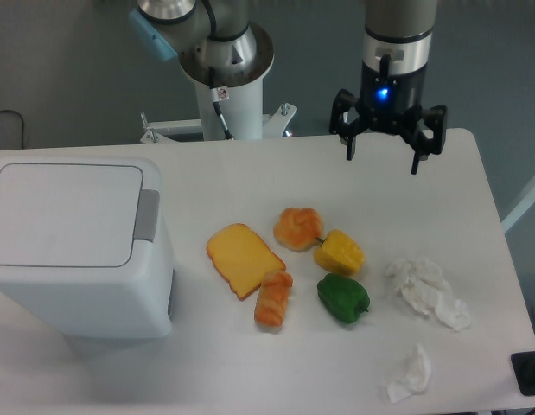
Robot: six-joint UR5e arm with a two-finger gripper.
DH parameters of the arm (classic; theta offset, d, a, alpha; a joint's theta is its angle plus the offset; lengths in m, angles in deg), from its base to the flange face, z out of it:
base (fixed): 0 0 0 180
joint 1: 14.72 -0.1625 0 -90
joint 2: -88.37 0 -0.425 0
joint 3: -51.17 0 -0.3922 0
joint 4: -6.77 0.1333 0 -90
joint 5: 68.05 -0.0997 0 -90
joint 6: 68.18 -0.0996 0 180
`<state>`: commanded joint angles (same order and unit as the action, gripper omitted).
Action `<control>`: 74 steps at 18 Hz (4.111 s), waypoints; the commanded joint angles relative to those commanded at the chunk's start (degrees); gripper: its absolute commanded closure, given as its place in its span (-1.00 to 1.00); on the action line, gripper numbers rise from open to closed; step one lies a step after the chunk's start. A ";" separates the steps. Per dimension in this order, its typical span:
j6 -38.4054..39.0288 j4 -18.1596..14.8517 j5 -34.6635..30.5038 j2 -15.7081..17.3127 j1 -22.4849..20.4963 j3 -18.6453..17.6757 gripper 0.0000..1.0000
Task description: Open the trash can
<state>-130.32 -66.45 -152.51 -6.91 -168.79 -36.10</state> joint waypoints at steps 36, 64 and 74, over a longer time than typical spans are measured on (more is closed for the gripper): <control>27.93 1.32 7.11 0.18 1.58 2.11 -1.00; 53.08 3.43 20.73 -1.14 12.04 1.85 -1.00; 53.53 3.51 21.27 -1.49 16.08 0.88 -1.00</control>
<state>-76.79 -62.93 -131.24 -8.40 -152.71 -35.22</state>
